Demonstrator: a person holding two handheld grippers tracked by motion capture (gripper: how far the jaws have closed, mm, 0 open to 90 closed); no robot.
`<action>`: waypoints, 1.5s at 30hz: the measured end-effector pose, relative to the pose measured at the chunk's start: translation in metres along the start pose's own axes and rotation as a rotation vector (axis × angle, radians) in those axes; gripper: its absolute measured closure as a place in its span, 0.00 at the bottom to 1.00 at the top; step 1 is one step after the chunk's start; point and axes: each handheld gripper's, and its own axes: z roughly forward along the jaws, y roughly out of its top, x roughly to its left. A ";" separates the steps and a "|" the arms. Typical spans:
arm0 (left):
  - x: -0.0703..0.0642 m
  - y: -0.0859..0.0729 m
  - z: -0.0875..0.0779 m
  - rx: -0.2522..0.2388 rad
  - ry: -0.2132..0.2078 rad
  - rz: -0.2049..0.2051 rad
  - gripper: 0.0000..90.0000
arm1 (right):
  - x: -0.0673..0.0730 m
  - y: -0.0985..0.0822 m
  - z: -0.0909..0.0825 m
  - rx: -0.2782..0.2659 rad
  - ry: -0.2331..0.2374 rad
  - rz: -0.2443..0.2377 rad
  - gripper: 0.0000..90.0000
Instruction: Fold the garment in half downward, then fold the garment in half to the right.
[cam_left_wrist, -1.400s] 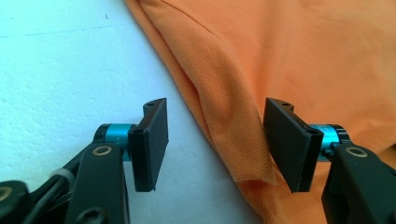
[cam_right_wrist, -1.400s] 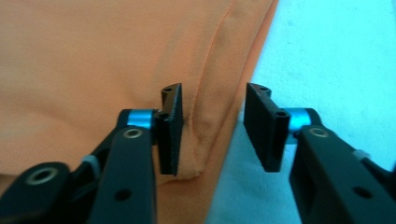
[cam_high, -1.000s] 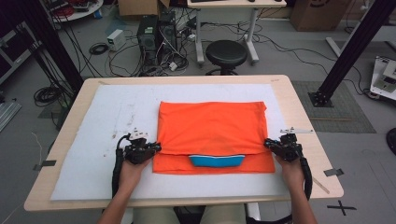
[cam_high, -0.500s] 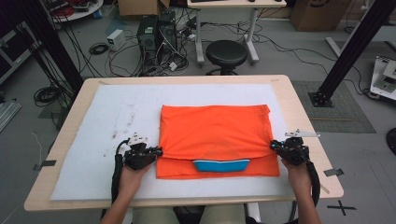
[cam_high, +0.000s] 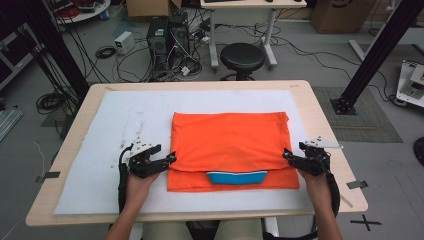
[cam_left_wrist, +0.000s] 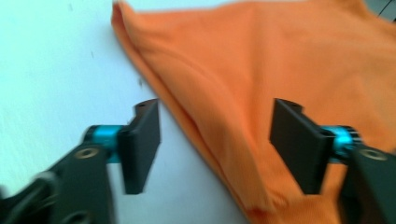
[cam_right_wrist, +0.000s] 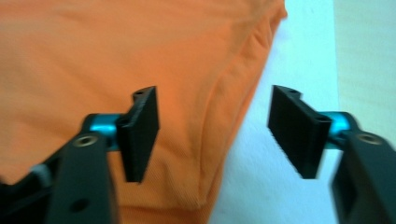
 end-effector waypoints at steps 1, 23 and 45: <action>0.002 0.001 0.000 -0.023 0.006 0.004 0.26 | 0.001 0.001 0.000 -0.012 0.007 -0.005 0.32; 0.011 0.005 -0.006 -0.033 0.050 0.022 0.22 | 0.015 0.012 0.003 -0.060 0.065 -0.060 0.24; 0.004 0.003 -0.007 0.055 0.021 -0.031 0.22 | 0.025 0.016 0.007 -0.034 0.078 -0.067 0.24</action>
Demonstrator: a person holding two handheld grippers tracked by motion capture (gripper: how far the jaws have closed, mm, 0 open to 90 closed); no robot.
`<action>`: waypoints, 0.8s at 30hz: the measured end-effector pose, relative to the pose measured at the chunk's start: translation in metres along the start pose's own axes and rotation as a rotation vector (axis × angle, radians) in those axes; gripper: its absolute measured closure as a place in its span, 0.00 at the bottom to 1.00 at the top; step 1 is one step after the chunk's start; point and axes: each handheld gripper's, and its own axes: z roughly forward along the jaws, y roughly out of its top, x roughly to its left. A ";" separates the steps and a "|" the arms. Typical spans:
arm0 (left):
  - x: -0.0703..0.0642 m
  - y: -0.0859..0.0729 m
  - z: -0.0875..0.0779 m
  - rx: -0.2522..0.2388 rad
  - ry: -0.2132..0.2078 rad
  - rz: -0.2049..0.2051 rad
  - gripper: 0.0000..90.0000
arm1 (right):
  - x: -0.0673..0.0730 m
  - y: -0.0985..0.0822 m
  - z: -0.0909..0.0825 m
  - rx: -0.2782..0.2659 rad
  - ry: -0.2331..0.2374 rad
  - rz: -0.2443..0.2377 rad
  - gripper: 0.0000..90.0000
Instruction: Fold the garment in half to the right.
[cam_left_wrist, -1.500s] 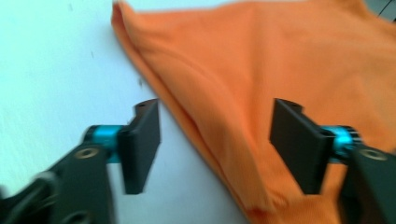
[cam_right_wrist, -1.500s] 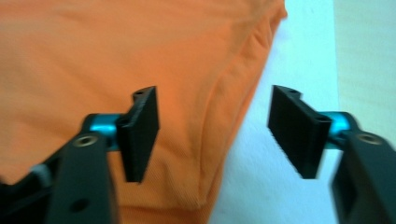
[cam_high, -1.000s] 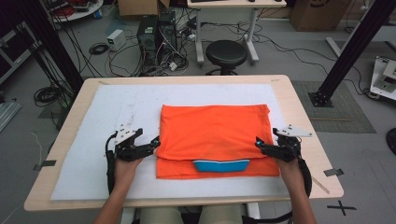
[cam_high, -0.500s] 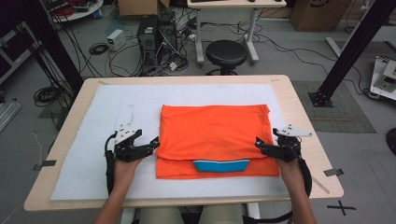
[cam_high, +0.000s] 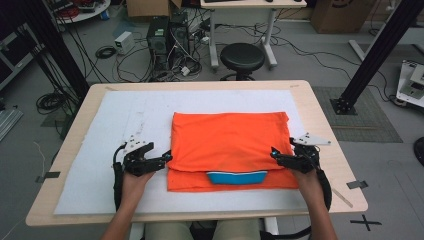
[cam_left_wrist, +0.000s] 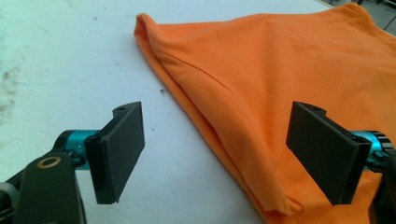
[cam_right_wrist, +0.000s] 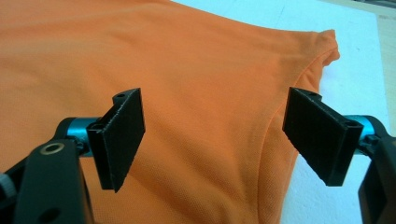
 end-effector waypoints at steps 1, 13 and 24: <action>-0.001 0.000 0.001 0.008 0.003 -0.001 0.22 | 0.000 0.000 0.001 0.002 0.000 -0.002 0.24; -0.007 -0.004 0.006 0.109 0.017 -0.044 0.22 | 0.005 0.001 0.004 0.021 0.010 -0.023 0.24; -0.020 -0.009 0.017 0.187 0.026 -0.027 0.43 | 0.009 0.001 0.007 0.033 0.016 -0.034 0.24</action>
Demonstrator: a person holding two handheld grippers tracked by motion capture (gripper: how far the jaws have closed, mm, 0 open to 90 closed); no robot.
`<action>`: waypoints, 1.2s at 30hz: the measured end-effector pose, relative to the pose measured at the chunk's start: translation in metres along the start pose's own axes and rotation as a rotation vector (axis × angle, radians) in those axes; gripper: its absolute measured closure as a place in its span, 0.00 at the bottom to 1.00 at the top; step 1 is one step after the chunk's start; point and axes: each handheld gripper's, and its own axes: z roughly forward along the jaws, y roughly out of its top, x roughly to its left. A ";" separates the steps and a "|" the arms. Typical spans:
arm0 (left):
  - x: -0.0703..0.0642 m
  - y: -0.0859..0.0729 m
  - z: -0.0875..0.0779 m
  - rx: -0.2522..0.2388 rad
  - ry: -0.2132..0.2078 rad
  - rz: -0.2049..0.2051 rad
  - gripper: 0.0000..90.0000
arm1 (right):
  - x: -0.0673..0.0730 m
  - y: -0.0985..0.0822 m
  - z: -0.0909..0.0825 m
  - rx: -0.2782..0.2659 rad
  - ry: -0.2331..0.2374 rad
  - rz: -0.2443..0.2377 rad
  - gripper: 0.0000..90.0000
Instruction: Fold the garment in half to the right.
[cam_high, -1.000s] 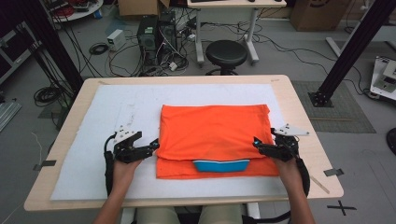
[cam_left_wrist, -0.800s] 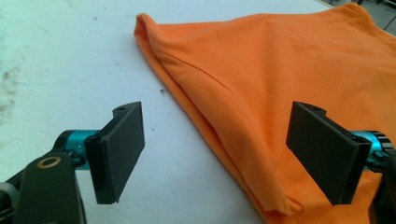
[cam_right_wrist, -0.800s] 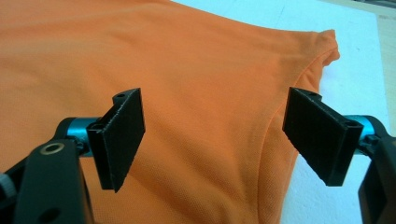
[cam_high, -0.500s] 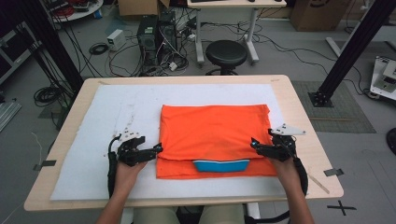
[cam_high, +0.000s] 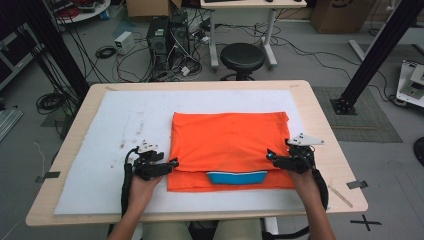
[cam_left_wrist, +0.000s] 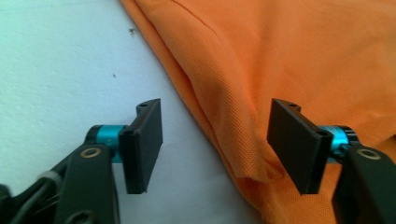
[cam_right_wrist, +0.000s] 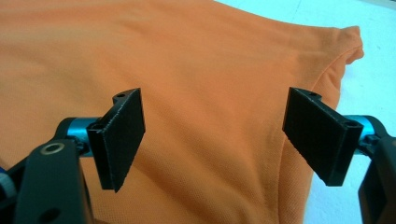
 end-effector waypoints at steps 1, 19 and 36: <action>-0.001 0.000 0.000 -0.003 0.011 0.002 0.44 | 0.000 0.000 0.000 0.002 0.001 -0.001 0.24; -0.015 -0.001 0.002 0.001 0.036 0.054 0.68 | 0.013 0.014 0.010 0.011 0.036 -0.023 0.24; -0.015 0.000 0.003 0.002 0.003 0.055 0.90 | 0.031 0.075 0.069 0.111 0.148 -0.053 0.24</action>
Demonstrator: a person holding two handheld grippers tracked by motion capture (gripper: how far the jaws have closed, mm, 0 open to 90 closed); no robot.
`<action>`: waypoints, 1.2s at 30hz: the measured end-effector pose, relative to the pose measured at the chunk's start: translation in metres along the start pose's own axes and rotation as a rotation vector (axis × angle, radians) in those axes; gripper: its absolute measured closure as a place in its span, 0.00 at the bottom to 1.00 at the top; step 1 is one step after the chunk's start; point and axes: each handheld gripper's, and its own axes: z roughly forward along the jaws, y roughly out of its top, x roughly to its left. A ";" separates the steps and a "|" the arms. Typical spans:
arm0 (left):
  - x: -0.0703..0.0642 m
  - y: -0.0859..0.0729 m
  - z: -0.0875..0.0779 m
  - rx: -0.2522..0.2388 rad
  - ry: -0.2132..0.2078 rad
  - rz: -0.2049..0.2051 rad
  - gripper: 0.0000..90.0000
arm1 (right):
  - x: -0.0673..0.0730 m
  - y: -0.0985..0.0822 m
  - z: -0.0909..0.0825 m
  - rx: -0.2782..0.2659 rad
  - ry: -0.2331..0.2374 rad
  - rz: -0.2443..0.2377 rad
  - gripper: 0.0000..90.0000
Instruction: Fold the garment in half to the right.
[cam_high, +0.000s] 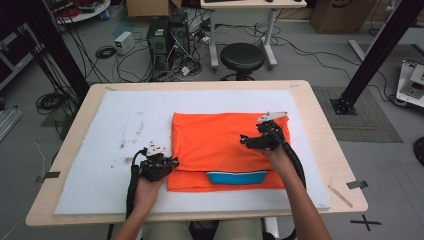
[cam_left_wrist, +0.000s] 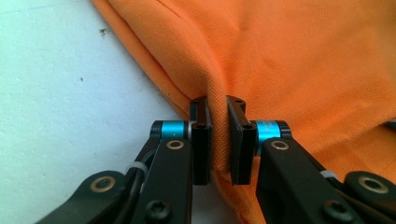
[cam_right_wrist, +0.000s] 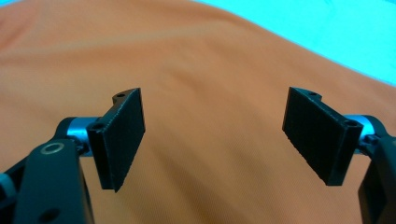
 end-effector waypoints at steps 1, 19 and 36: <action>0.000 0.000 0.000 0.000 0.000 -0.001 0.90 | 0.000 0.005 0.003 0.004 0.018 0.001 0.24; 0.005 0.002 -0.001 0.015 -0.012 -0.024 0.92 | 0.024 0.066 0.056 0.035 0.126 -0.066 0.27; 0.009 0.001 -0.002 0.011 -0.029 -0.037 0.92 | 0.060 0.102 0.103 0.072 0.166 -0.120 0.30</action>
